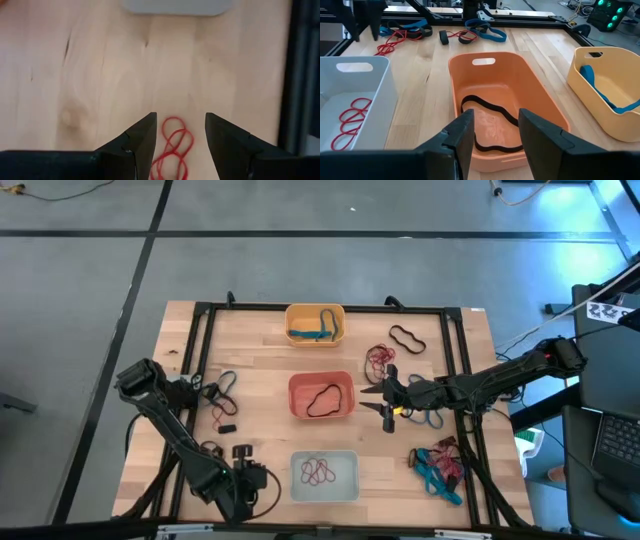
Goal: Sort rubber bands into baskets
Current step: Put the red rubber band in the white bin
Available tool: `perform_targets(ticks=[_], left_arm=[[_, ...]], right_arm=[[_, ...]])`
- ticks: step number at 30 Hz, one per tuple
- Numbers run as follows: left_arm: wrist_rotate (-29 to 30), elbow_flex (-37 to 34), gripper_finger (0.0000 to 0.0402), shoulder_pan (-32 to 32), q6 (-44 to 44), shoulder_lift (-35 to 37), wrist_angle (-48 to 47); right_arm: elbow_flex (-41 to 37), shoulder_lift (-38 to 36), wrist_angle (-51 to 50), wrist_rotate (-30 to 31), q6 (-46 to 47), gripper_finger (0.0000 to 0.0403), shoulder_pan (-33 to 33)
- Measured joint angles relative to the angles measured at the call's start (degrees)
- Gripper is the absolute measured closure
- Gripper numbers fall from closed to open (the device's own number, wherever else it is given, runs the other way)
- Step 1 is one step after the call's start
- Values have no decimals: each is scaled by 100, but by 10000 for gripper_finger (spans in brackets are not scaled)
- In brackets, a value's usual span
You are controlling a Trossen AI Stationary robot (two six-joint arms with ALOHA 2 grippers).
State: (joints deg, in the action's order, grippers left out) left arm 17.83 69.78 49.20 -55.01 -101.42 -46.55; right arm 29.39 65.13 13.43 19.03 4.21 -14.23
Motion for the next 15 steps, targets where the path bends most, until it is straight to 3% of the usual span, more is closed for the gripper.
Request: perform_targets(ticks=[15], left_arm=[[-225,-903,237,-179,-375,-21,951]], right_arm=[[0,-1,2,0,0,247,-1]])
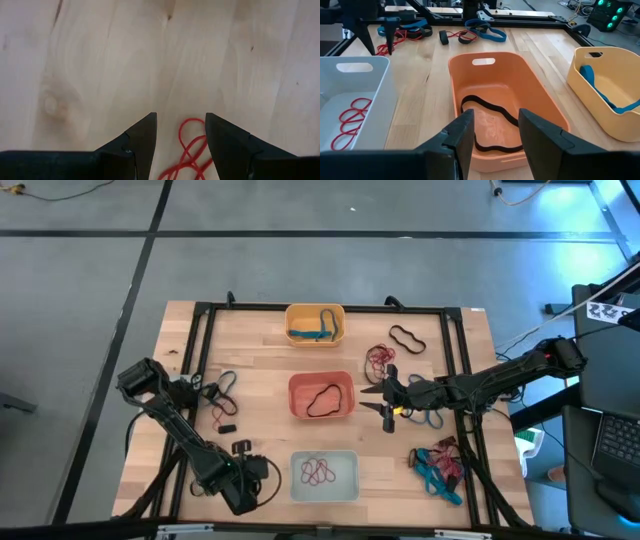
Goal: Sort rubber bands into baskets
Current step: Put the red rubber band in the white bin
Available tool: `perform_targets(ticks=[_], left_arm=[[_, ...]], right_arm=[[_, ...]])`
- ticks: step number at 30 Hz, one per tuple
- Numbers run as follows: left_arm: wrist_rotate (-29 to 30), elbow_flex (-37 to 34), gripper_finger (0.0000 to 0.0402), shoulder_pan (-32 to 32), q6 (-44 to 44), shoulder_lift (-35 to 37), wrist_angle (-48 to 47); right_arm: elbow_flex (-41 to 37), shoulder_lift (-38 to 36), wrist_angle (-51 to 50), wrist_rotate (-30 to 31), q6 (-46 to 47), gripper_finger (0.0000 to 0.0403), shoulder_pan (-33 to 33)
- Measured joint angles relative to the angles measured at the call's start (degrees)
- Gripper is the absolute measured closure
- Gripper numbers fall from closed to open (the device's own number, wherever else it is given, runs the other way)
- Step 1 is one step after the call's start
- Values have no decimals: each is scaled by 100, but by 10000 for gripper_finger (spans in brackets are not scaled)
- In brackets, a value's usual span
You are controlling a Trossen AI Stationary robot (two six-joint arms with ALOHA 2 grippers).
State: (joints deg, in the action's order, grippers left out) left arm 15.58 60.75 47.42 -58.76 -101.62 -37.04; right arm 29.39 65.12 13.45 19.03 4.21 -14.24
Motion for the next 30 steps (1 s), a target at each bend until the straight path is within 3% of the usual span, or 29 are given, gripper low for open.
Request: perform_targets(ticks=[15,30], left_arm=[[-252,-581,237,2,168,2,771],[-376,-601,238,29,428,7,644]], right_arm=[[0,2,-4,0,0,247,0],[1,0,-4,1,0,247,0]])
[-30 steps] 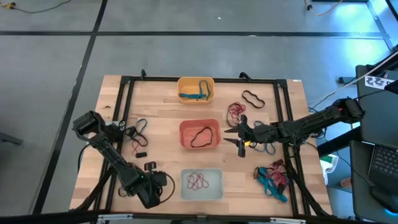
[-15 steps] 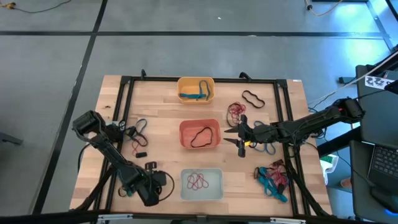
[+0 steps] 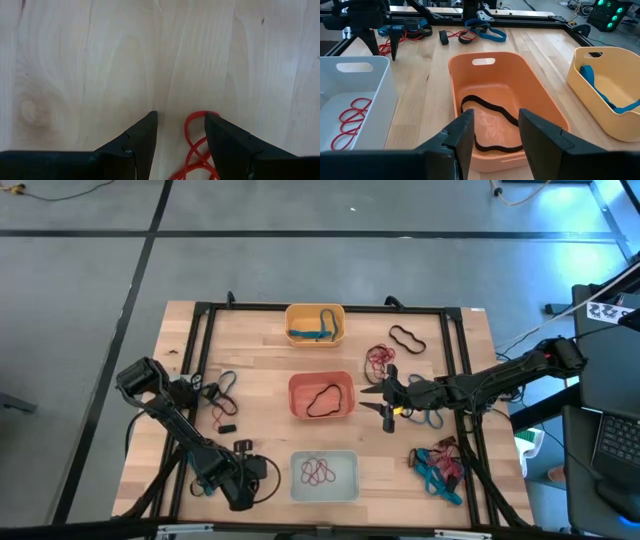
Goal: Sort rubber bands into baskets
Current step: Put the red rubber band in the white bin
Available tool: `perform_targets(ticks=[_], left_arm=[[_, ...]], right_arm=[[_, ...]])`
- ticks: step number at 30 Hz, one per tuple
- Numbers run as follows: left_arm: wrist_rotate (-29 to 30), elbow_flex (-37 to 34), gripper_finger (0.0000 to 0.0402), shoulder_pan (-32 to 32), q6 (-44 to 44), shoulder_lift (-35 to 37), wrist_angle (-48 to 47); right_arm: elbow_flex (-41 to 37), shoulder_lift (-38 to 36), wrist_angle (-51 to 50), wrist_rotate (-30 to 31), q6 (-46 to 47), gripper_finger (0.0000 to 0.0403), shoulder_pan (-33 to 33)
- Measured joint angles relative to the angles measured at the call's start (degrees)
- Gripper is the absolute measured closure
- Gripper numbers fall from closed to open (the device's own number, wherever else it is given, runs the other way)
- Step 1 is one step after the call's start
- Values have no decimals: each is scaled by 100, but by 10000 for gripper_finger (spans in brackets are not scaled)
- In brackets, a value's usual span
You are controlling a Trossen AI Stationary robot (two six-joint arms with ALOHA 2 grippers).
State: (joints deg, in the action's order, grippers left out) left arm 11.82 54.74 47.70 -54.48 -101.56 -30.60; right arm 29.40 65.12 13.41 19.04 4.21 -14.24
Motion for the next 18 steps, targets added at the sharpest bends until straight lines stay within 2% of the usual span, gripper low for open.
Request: perform_targets(ticks=[8,18], left_arm=[[-152,0,245,-2,-94,-2,-86],[-304,-11,372,-15,70,-6,23]], right_arm=[[0,0,0,1,0,247,1],[0,0,0,1,0,247,1]])
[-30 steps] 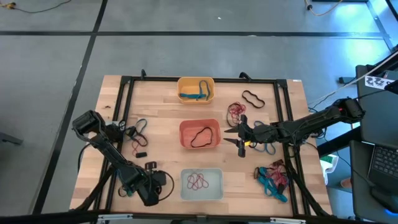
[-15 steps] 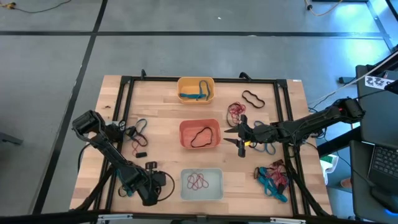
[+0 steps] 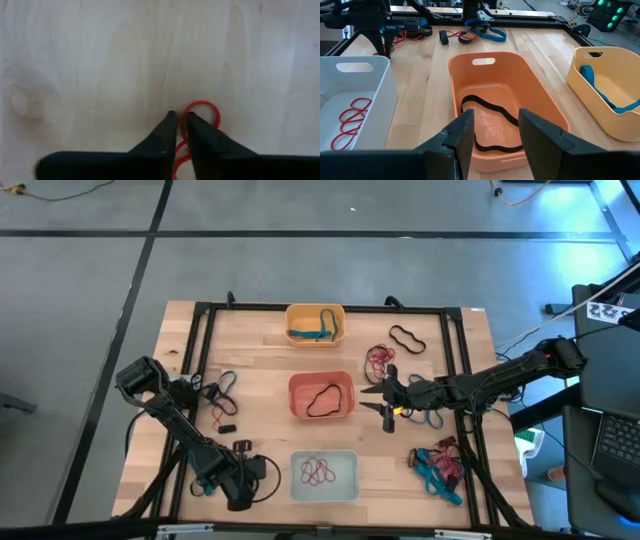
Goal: Sort rubber bands into baskets
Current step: Put the red rubber band in the white bin
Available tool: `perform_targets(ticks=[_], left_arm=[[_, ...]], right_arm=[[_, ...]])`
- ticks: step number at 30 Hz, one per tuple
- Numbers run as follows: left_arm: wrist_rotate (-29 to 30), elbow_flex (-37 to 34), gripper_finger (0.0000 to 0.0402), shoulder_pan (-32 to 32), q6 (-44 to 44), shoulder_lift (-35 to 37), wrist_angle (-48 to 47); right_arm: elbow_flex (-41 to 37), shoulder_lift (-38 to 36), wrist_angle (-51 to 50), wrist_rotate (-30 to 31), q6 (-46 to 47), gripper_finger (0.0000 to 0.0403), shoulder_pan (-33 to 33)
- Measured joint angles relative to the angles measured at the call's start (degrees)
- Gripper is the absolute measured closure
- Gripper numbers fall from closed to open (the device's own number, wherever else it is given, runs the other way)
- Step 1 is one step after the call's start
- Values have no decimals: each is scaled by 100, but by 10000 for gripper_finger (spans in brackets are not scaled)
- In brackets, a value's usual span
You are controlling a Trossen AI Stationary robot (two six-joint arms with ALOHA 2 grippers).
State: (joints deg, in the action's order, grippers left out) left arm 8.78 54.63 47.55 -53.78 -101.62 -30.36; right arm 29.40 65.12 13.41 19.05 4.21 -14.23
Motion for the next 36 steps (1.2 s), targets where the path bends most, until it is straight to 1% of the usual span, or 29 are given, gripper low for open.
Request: perform_targets(ticks=[3,9,14,23,32,36], left_arm=[[-22,-8,396,2,284,-1,146],[-48,-7,398,-68,419,-1,214],[16,208,398,-105,461,-9,54],[747,525,399,-105,764,604,-32],[1564,538,400,-109,1054,1253,-62],[1836,538,400,-109,1219,1449,-58]], right_arm=[[-1,0,0,-2,-2,247,-1],[-1,0,0,0,0,247,0],[0,0,-1,0,0,247,-1],[-1,0,-13,0,-2,247,0],[-1,2,-15,0,-2,247,0],[-1,2,-15,0,0,247,-1]])
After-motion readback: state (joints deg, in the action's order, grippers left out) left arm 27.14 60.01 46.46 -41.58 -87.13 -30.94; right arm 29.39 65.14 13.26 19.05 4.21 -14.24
